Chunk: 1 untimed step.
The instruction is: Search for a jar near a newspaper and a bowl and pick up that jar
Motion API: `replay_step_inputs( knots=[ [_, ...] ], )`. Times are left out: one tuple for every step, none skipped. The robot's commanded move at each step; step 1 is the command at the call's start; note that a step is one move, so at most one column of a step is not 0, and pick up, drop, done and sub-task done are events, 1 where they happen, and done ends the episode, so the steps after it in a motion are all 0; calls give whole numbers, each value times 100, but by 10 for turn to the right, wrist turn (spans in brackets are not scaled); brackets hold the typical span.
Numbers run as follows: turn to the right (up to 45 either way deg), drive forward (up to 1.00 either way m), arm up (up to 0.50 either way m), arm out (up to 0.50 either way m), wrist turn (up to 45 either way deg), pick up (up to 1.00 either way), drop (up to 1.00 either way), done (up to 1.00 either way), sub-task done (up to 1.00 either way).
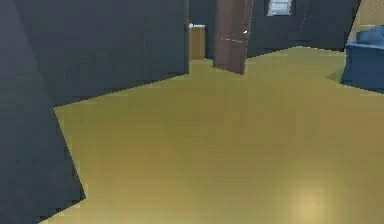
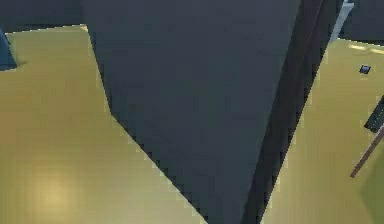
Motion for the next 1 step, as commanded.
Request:
replay_step_inputs(
  knots=[
    [450, 0, 0, 0, 0, 0, 0, 0, 0]
  ],
)
